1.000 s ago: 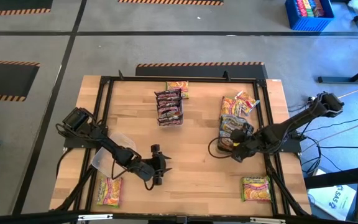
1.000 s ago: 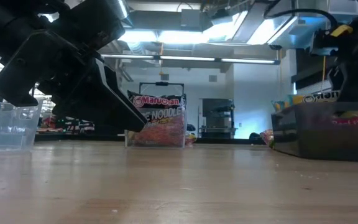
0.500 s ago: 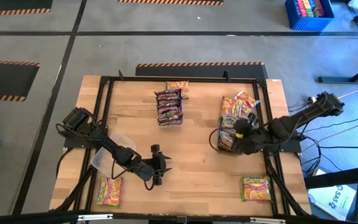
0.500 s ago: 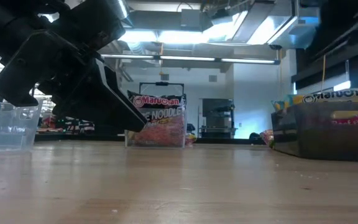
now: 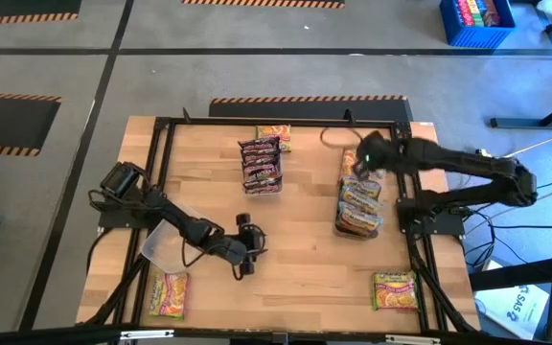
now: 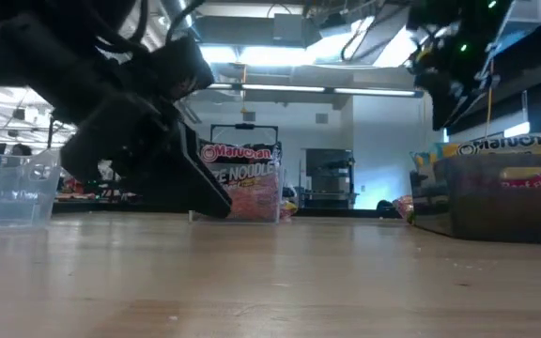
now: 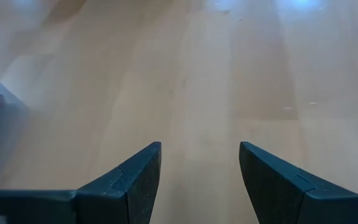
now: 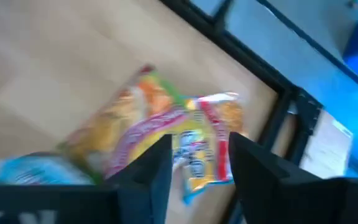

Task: Sort Maruchan noodles
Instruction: Put the blue noodle pack into the black bin

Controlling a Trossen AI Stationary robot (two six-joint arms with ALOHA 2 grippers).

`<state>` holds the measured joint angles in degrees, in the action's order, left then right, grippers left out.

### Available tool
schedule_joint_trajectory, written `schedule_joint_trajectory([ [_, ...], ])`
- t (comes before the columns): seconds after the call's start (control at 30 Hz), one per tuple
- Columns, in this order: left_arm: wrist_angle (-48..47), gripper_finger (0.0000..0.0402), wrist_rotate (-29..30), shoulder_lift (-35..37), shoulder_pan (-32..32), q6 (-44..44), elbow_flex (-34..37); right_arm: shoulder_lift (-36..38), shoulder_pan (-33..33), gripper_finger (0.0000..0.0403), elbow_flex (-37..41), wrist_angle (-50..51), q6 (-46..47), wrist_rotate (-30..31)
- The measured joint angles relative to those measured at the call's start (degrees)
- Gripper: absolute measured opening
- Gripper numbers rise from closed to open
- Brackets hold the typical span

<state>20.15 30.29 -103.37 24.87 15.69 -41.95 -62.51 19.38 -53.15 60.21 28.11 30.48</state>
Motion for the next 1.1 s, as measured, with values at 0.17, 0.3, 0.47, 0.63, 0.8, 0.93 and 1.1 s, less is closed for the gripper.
schedule_joint_trajectory([
  [0.17, -0.2, 0.0211, 0.1, 0.0, -2.1, -3.5, 0.0, -3.5, 14.0, 0.0102, 0.0, -4.3, -9.5, -7.6],
  [0.3, -0.1, 0.0211, 0.1, 0.0, -3.5, -6.1, 0.0, -8.9, 21.5, 0.0069, 0.0, -6.0, -13.2, -13.0],
  [0.47, -0.1, 0.0211, 0.1, 0.0, -6.1, -7.3, 0.0, -17.3, 26.9, 0.0035, 0.0, -6.0, -17.7, -15.1],
  [0.63, -0.1, 0.0211, -2.7, 0.0, -7.8, -7.3, 0.0, -24.5, 30.0, 0.0017, 0.0, -5.9, -18.0, -15.9],
  [0.8, -0.1, 0.0211, -4.1, 0.0, -8.1, -7.3, 0.0, -29.2, 31.1, 0.0012, 0.0, -7.1, -19.8, -17.3],
  [0.93, -0.1, 0.0211, -4.1, 0.0, -8.1, -7.4, 0.0, -30.2, 31.0, 0.0014, 0.0, -10.1, -21.4, -16.7],
  [1.1, 0.0, 0.0211, -4.1, 0.0, -8.1, -8.6, 0.0, -30.3, 31.0, 0.0014, 0.0, -11.8, -22.5, -16.8],
])
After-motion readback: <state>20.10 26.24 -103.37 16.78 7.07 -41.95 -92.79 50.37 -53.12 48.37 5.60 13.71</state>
